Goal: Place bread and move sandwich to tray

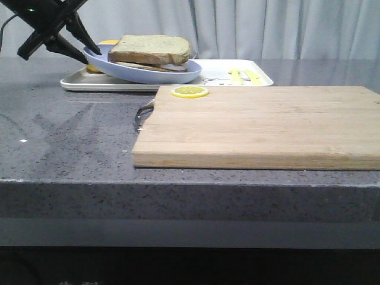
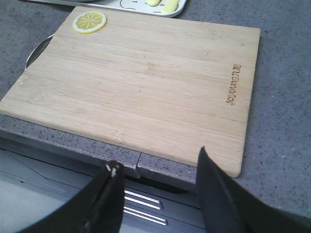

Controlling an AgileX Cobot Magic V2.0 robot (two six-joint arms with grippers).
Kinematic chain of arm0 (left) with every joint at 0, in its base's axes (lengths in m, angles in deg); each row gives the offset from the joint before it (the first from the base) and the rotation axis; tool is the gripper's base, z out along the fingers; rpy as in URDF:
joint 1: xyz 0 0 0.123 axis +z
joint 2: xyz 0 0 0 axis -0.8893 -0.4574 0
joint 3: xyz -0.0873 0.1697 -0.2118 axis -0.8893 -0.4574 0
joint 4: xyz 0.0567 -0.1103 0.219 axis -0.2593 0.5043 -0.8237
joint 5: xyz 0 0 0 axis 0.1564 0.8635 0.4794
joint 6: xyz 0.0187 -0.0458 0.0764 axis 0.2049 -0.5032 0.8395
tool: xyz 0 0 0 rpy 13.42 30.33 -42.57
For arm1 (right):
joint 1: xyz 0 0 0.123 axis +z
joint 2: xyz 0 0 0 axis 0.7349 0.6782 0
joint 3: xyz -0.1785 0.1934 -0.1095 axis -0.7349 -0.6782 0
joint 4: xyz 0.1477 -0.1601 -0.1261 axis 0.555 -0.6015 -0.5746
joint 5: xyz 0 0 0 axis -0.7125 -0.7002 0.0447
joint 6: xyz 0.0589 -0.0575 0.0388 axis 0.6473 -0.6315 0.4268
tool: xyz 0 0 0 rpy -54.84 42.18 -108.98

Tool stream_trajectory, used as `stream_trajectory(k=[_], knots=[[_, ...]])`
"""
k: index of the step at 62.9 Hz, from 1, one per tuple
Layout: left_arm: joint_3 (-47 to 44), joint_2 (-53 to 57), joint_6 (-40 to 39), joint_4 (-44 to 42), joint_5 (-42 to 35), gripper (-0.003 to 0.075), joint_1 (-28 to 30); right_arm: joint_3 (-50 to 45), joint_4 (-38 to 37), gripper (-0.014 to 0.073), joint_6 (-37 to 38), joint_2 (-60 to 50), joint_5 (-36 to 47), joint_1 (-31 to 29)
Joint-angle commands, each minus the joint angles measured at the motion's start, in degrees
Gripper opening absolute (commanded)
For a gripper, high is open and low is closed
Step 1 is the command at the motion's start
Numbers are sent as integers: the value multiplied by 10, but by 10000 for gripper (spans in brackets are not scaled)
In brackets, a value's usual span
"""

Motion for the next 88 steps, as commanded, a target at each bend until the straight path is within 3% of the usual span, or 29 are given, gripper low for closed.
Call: stream_trajectory(k=[1,26,54,66,78,88], knots=[[19,43,-3,31,-15,384,-3,14,-2,371,-4,3,37,-4],[19,53,-6,5,36,410,21,14,-2,371,-4,3,37,-4],[19,146,-6,-19,55,409,22,14,-2,371,-4,3,37,-4],[4,229,0,-149,55,409,-23,14,-2,371,-4,3,37,-4],[-62,327,7,-293,45,409,-103,14,-2,371,-4,3,37,-4],[-153,404,10,-317,5,409,-155,14,-2,371,-4,3,36,-4]])
